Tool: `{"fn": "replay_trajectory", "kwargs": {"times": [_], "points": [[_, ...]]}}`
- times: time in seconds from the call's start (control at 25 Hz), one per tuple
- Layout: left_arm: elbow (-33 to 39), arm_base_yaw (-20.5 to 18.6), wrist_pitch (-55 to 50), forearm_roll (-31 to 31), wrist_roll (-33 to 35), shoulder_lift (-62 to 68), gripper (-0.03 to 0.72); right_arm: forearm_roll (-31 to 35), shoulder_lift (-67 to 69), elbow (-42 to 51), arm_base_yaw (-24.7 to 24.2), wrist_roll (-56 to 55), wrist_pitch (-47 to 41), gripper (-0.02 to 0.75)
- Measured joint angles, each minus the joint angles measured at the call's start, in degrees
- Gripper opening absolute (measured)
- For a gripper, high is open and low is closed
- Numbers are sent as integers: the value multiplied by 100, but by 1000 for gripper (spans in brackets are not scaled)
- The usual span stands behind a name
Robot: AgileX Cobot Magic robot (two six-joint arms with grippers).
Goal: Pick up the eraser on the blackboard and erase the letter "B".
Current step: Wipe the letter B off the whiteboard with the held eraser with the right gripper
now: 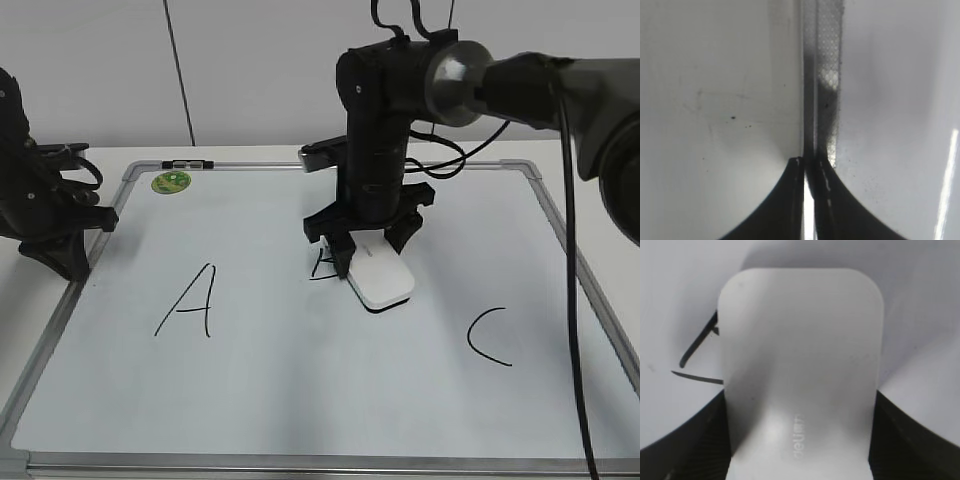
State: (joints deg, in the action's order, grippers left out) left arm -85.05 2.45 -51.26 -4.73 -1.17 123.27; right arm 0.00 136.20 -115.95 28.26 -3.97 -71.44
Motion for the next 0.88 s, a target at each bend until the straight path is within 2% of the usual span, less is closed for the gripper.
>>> {"fn": "replay_trajectory", "kwargs": {"times": [0.48,0.64,0.88], "points": [[0,0,0,-13,0,0,19,170,17,-14,569,0,43,516],[0,0,0,-23,0,0,19,86,26,-14,550,-106,43,516],[0,0,0,-35,0,0,19,256,26,-14,221,-222,46,516]]}}
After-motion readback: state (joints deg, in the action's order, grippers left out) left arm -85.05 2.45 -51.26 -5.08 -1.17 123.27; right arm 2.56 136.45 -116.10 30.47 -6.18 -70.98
